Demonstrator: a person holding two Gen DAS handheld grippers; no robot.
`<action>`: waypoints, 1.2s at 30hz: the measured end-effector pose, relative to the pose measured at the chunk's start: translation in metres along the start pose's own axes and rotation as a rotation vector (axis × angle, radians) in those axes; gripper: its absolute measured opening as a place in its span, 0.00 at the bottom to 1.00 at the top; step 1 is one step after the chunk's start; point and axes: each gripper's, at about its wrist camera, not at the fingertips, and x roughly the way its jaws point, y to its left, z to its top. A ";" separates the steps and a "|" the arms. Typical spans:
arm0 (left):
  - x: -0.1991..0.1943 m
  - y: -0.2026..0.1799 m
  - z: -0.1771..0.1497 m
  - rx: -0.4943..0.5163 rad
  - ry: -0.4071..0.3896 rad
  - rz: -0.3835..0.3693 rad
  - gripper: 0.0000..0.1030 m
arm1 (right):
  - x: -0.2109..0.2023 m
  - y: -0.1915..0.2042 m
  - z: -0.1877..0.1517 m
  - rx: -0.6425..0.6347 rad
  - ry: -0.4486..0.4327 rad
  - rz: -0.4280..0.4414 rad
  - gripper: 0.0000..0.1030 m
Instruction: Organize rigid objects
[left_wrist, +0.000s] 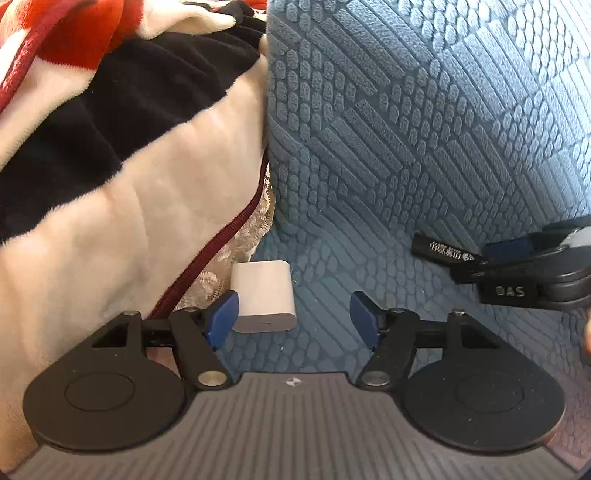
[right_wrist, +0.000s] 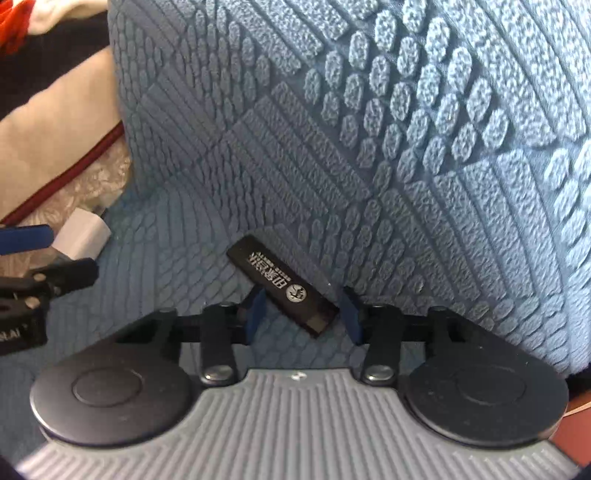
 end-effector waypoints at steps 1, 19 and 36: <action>0.000 0.000 0.000 -0.001 -0.001 0.004 0.70 | -0.001 0.000 0.000 -0.011 0.006 -0.003 0.39; 0.021 0.002 0.007 0.004 0.032 0.019 0.69 | -0.038 -0.037 -0.026 0.158 0.036 0.030 0.07; 0.018 0.002 0.006 -0.057 0.056 -0.155 0.48 | -0.042 -0.014 -0.018 -0.036 -0.021 -0.017 0.33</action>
